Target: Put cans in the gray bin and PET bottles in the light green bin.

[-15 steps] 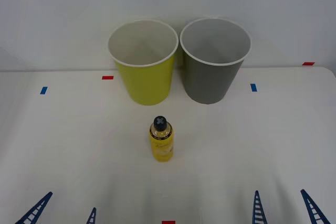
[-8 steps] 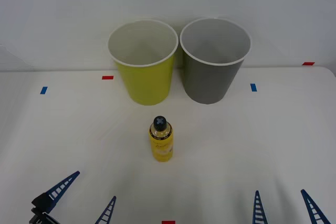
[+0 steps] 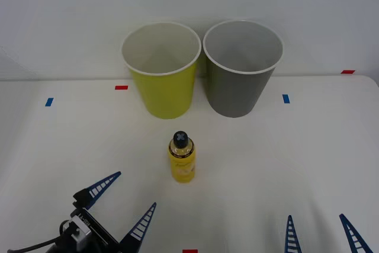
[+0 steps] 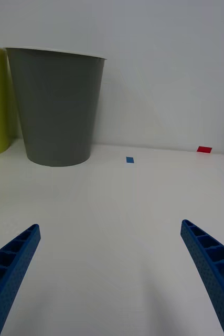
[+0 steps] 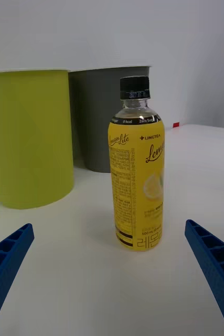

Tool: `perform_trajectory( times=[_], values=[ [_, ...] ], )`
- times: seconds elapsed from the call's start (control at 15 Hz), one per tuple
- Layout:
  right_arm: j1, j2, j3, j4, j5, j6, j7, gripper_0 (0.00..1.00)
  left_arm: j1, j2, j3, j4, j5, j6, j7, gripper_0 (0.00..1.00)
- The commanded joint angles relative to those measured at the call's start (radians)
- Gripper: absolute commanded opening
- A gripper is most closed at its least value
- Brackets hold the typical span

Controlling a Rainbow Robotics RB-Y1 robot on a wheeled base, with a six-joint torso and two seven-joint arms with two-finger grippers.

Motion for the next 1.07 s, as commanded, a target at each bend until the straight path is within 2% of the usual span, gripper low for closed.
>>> perform_trajectory(
  times=[0.07,0.27,0.73,1.07],
  values=[
    [0.0,0.0,0.0,0.0,0.0,0.0,0.0,0.93,-0.105,0.0,-0.056,0.057,0.02,-0.004,0.003,1.0],
    [0.0,0.0,0.0,0.0,0.0,0.0,0.0,0.93,-0.16,-0.014,-0.057,0.074,0.064,0.007,0.004,1.0],
    [0.0,0.0,0.0,0.0,0.0,0.0,0.0,0.93,-0.177,-0.18,-0.046,0.074,0.086,0.097,-0.004,1.0],
    [0.0,0.0,0.0,0.0,0.0,0.0,0.0,0.93,-0.202,-0.192,-0.051,0.073,0.072,0.14,-0.016,1.0]
  ],
)
